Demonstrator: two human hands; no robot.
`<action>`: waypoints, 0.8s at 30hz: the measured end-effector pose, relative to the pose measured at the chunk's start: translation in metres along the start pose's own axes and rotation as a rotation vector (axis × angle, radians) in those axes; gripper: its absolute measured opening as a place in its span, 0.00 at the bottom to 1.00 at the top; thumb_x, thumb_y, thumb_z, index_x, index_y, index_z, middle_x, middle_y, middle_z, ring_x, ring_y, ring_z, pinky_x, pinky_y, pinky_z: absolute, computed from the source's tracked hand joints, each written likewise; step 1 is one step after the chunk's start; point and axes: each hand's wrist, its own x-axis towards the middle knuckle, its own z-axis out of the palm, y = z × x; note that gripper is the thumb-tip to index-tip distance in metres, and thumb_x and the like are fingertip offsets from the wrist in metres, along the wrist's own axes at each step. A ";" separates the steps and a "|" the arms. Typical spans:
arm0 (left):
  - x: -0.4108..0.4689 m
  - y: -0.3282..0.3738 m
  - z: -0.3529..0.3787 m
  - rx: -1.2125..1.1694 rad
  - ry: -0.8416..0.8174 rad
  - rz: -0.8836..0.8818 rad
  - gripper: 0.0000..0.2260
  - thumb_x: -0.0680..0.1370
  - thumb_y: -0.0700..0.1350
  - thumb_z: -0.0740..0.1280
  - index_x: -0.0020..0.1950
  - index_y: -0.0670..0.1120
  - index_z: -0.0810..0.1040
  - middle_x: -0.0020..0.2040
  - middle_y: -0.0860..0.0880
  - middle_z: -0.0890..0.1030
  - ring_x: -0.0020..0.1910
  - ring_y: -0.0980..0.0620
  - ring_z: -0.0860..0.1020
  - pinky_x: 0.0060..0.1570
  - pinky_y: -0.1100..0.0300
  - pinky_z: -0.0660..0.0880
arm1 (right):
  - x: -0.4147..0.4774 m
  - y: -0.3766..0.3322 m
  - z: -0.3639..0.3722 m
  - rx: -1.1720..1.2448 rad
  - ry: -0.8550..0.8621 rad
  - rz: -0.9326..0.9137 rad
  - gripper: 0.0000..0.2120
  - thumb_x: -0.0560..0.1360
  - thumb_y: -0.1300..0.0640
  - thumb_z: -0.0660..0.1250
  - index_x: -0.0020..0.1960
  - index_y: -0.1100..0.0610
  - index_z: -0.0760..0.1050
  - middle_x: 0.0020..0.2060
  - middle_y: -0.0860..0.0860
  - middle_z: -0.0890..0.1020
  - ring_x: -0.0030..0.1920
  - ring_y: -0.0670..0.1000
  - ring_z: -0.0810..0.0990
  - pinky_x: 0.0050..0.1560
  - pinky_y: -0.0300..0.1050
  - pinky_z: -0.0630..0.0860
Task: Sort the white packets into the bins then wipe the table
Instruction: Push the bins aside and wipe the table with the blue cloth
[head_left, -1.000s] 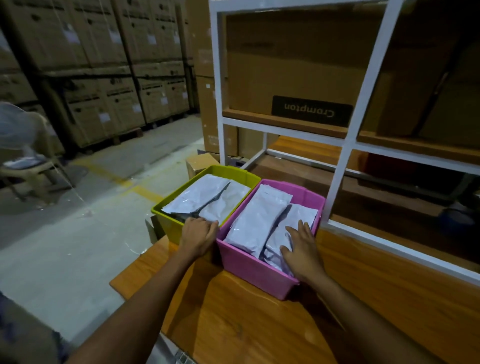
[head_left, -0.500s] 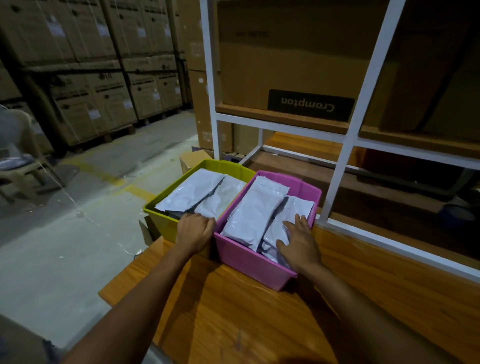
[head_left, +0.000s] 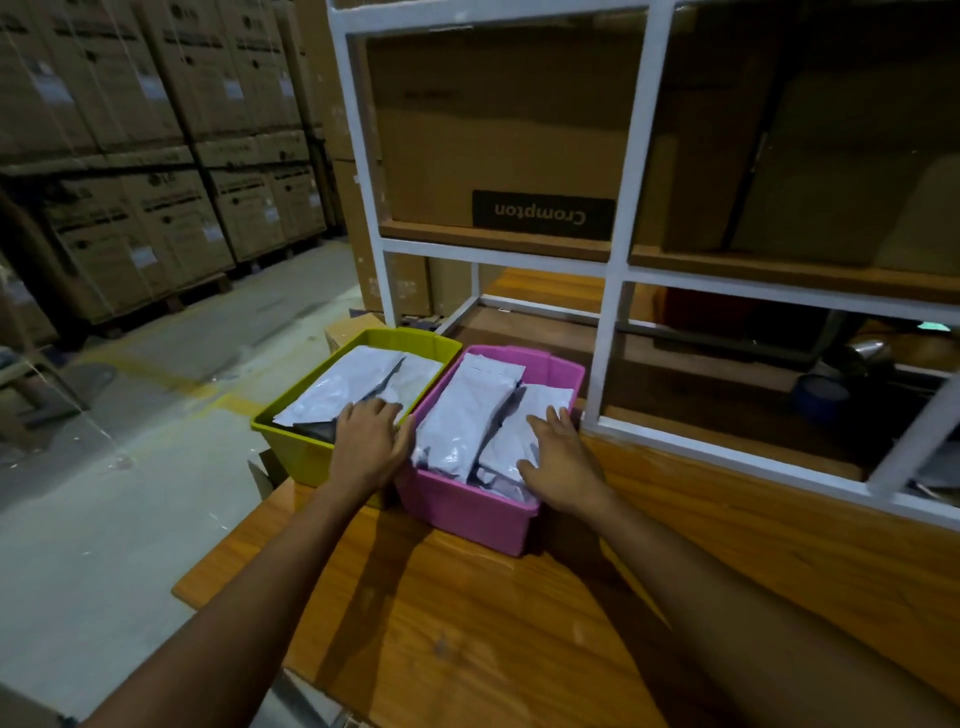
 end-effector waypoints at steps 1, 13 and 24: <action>0.001 0.015 -0.007 -0.018 0.017 0.028 0.20 0.79 0.55 0.55 0.56 0.43 0.79 0.51 0.43 0.80 0.52 0.41 0.77 0.56 0.47 0.70 | -0.009 0.000 -0.007 0.027 0.045 -0.004 0.34 0.77 0.46 0.64 0.77 0.52 0.54 0.78 0.53 0.52 0.78 0.55 0.46 0.75 0.52 0.53; -0.116 0.256 -0.118 -0.543 0.199 0.156 0.19 0.81 0.53 0.57 0.65 0.44 0.76 0.70 0.42 0.71 0.72 0.44 0.65 0.69 0.49 0.64 | -0.228 0.071 -0.101 0.312 0.484 -0.012 0.30 0.77 0.46 0.65 0.75 0.46 0.58 0.77 0.48 0.56 0.76 0.49 0.55 0.69 0.45 0.58; -0.298 0.482 -0.122 -0.759 -0.081 0.404 0.22 0.79 0.53 0.58 0.71 0.46 0.70 0.74 0.47 0.66 0.75 0.49 0.60 0.71 0.54 0.59 | -0.489 0.224 -0.144 0.149 0.657 0.242 0.29 0.75 0.42 0.61 0.74 0.51 0.64 0.77 0.50 0.59 0.73 0.52 0.62 0.66 0.47 0.66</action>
